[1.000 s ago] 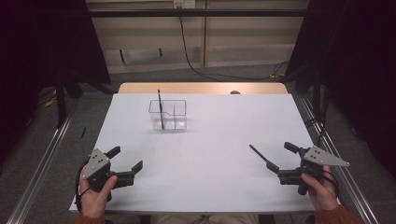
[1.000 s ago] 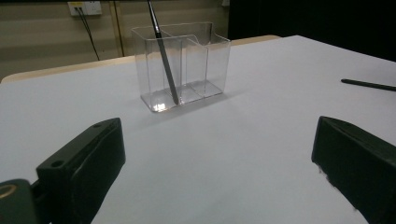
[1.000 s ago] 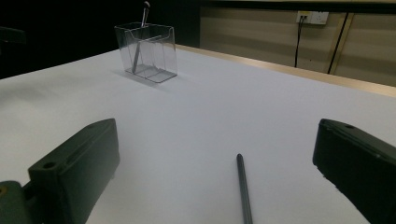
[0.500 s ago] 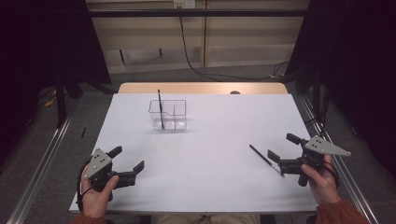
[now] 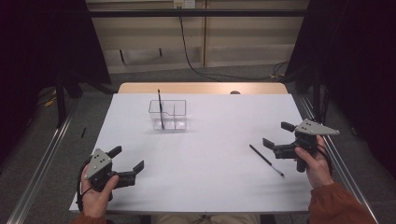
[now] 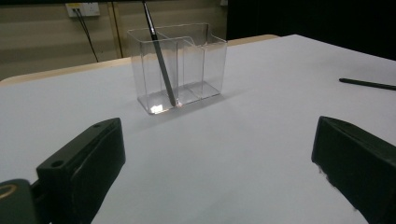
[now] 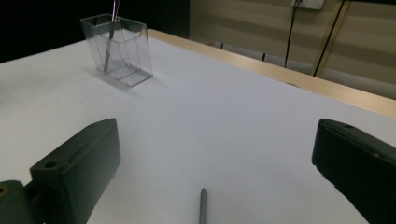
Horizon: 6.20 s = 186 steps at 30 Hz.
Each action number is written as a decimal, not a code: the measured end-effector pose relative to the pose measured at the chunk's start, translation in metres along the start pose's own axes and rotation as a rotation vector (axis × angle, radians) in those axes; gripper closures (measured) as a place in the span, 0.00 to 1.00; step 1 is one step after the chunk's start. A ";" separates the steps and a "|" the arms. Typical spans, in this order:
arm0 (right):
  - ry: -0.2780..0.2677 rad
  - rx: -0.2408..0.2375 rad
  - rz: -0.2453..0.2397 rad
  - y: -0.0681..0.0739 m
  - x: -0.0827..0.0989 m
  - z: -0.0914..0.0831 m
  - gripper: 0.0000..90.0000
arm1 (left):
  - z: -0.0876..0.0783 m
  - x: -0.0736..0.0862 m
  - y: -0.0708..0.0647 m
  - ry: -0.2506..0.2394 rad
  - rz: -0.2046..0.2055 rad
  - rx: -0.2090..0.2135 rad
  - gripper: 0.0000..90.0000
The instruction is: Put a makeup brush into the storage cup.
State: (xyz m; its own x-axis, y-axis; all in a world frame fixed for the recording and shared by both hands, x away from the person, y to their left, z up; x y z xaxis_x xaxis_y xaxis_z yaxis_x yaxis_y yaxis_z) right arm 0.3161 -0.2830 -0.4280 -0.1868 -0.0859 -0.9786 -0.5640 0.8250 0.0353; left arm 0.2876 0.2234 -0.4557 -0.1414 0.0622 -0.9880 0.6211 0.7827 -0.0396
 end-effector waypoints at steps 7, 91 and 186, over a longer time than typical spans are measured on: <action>0.066 -0.007 -0.012 -0.005 -0.004 0.007 0.01 | 0.000 0.001 0.000 0.004 0.005 -0.004 0.03; 1.079 -0.183 -0.112 -0.003 0.066 0.019 0.58 | 0.002 0.003 0.000 0.022 0.023 0.021 0.03; 0.517 -0.180 0.003 0.004 0.035 0.007 0.95 | 0.000 0.002 0.002 0.014 0.018 0.023 0.03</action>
State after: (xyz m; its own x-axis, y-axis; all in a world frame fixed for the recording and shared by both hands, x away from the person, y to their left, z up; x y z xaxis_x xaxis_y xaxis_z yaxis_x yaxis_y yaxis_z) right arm 0.3130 -0.2783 -0.4634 -0.5336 -0.3846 -0.7532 -0.6833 0.7209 0.1160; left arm 0.2888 0.2252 -0.4579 -0.1404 0.0846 -0.9865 0.6412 0.7669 -0.0254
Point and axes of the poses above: each handheld gripper's, and its own axes: z roughly forward along the jaws, x roughly out of its underside, y roughly to its left, the point moved 5 cm from there along z, roughly forward along the jaws, and after that the axes turned 10 degrees about -y, right-handed, at the moved point
